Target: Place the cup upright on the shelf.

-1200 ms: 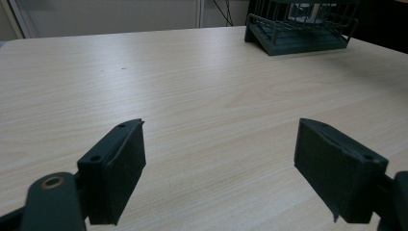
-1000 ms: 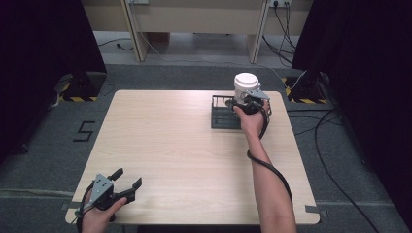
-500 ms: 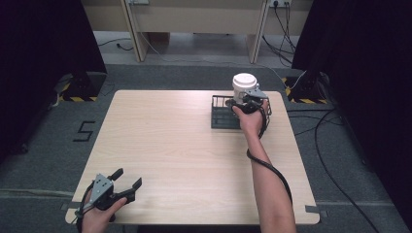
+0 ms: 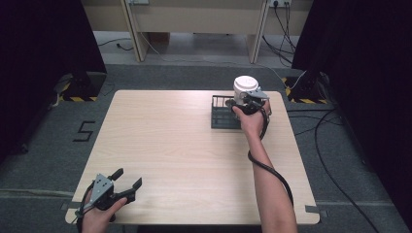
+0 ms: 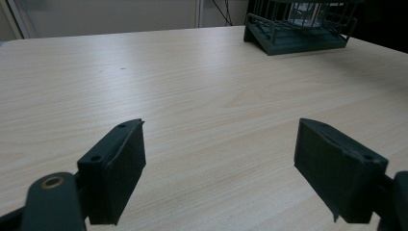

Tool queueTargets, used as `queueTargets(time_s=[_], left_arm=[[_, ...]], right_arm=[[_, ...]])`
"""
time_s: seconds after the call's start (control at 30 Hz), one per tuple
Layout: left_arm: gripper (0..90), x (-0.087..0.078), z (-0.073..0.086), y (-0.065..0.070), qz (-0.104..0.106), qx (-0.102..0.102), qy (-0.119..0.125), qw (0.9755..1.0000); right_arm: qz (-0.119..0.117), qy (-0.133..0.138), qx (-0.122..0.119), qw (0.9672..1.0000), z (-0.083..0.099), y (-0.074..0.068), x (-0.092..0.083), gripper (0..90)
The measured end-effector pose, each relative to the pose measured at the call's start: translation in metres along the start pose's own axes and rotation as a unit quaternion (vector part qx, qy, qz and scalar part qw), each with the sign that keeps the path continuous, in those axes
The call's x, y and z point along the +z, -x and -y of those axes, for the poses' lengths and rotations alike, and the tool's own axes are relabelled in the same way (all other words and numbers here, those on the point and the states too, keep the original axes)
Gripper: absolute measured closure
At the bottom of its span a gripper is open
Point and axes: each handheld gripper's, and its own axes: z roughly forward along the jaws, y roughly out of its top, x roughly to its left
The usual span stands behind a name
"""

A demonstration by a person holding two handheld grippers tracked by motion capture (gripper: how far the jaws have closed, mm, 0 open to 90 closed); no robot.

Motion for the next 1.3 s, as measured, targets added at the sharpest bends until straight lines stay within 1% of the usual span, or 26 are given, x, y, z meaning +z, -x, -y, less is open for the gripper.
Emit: queueTargets(time_s=[0.2,0.47,0.6,0.73,0.97,1.3], left_arm=[[17.7,0.000,0.000,0.000,0.000,0.000,0.000,1.0000],[17.7,0.000,0.000,0.000,-0.001,0.001,0.000,1.0000],[17.7,0.000,0.000,0.001,-0.001,0.002,0.000,1.0000],[17.7,0.000,0.000,0.001,-0.001,0.003,0.000,1.0000],[17.7,0.000,0.000,0.001,-0.002,0.004,0.000,1.0000],[17.7,0.000,0.000,0.001,-0.002,0.004,0.000,1.0000]], right_arm=[[-0.003,0.014,0.004,0.9999,0.006,-0.002,-0.007,14.6],[-0.006,0.019,0.007,0.9998,0.006,-0.005,-0.018,14.6],[-0.005,0.020,0.002,0.9998,0.006,-0.005,-0.025,14.5],[-0.011,0.020,-0.005,0.9997,0.008,-0.005,-0.032,14.4],[-0.022,0.020,-0.009,0.9995,0.011,-0.007,-0.041,14.7],[-0.029,0.022,-0.018,0.9992,0.013,-0.012,-0.054,15.4]])
